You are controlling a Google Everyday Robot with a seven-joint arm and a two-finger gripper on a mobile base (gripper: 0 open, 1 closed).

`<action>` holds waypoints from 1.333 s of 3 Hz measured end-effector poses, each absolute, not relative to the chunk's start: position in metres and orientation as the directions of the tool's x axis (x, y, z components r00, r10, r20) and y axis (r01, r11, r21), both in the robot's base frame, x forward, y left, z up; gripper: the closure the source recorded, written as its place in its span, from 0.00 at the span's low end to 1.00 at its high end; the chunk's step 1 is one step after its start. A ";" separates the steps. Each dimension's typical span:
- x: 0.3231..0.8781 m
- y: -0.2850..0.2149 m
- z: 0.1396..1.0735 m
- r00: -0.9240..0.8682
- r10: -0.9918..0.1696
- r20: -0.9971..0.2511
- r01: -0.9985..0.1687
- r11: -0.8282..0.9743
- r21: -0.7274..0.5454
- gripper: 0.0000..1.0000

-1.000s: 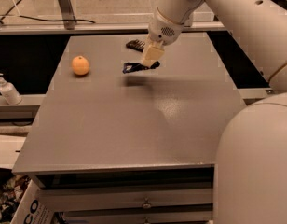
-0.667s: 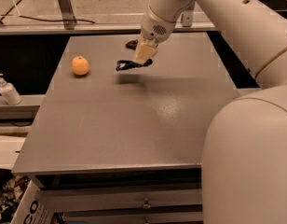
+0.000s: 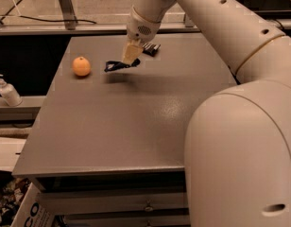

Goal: Move rxbar blueberry near orange

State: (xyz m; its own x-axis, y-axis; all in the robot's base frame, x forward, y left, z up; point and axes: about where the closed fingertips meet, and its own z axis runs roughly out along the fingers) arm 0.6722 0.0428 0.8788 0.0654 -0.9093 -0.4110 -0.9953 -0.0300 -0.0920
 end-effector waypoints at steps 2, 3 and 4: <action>0.683 0.088 0.853 0.093 -0.927 -0.362 -0.994 -0.067 -0.083 1.00; 0.682 0.090 0.851 0.093 -0.928 -0.361 -0.994 -0.069 -0.080 1.00; 0.680 0.095 0.846 0.089 -0.931 -0.354 -0.995 -0.070 -0.066 0.82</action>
Offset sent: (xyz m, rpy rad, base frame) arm 0.0123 0.0394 -0.0193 -0.0694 -0.0040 0.0326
